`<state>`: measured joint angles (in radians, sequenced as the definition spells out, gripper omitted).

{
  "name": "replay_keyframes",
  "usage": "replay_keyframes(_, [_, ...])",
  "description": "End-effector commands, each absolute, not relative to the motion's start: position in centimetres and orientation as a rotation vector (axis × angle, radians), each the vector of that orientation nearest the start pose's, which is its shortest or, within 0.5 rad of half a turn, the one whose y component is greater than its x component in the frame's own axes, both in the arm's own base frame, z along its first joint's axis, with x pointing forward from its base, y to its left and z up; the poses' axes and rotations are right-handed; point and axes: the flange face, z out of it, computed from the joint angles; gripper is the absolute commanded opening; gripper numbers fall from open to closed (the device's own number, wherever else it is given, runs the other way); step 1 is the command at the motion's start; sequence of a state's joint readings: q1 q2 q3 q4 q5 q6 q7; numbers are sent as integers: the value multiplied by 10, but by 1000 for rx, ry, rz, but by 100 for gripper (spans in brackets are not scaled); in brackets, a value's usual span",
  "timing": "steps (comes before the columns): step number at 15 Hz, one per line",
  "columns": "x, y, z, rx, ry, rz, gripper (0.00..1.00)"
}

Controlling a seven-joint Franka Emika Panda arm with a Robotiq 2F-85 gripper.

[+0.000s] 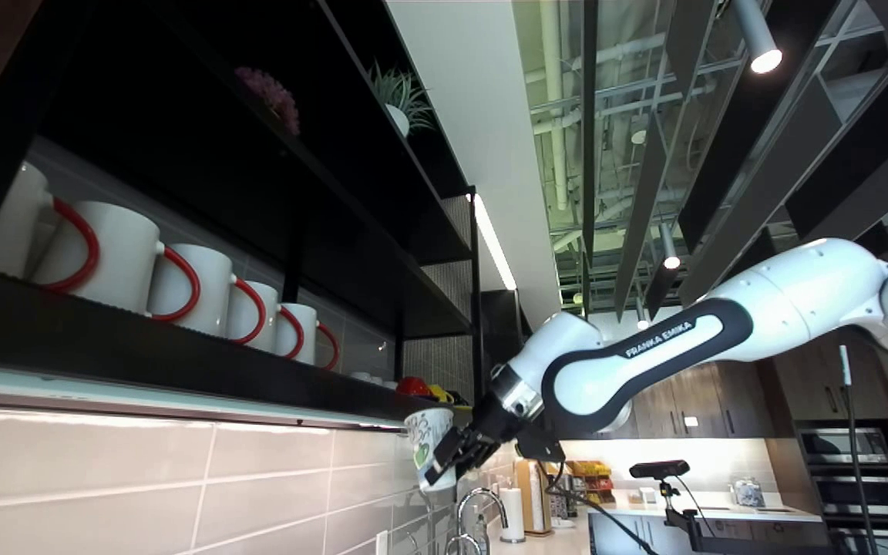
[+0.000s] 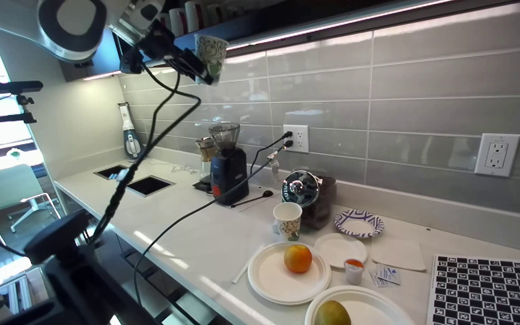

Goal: Put the cup on top of the counter

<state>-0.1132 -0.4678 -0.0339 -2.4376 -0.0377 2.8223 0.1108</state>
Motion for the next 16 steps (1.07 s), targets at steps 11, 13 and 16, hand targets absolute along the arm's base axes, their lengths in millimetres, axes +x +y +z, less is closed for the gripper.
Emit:
replay_keyframes(11, [464,-70,381,-2957,55,-1121,39])
replay_keyframes(13, [460,-70,375,-2948,39,-1142,39])
replay_keyframes(16, [459,-71,373,-2908,59,-1100,39])
